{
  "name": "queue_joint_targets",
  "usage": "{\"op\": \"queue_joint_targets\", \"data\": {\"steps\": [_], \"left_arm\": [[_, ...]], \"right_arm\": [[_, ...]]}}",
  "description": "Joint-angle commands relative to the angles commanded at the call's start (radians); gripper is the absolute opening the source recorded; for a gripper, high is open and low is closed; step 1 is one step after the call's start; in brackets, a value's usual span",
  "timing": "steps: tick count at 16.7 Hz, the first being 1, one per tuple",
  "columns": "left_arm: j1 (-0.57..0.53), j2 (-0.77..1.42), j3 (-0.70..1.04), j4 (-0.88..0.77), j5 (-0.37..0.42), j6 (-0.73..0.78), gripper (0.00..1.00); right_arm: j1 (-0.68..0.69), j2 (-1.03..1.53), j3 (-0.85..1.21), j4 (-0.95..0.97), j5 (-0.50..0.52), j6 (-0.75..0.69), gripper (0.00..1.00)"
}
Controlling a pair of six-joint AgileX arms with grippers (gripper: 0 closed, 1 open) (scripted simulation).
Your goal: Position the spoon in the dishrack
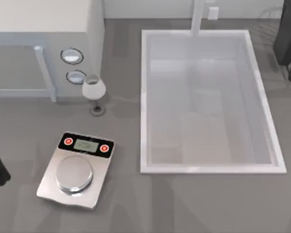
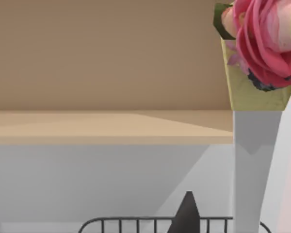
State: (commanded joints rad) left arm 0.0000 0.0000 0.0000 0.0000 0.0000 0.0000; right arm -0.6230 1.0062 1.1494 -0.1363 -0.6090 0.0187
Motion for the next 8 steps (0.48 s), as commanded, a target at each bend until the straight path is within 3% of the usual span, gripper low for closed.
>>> {"op": "queue_joint_targets", "data": {"steps": [4, 8], "left_arm": [[0.000, 0.000, 0.000, 0.000, 0.000, 0.000, 1.00], [0.000, 0.000, 0.000, 0.000, 0.000, 0.000, 1.00]], "right_arm": [[0.054, 0.147, -0.015, 0.150, 0.051, 0.000, 0.00], [0.131, 0.386, -0.051, 0.436, 0.133, -0.002, 0.00]]}}
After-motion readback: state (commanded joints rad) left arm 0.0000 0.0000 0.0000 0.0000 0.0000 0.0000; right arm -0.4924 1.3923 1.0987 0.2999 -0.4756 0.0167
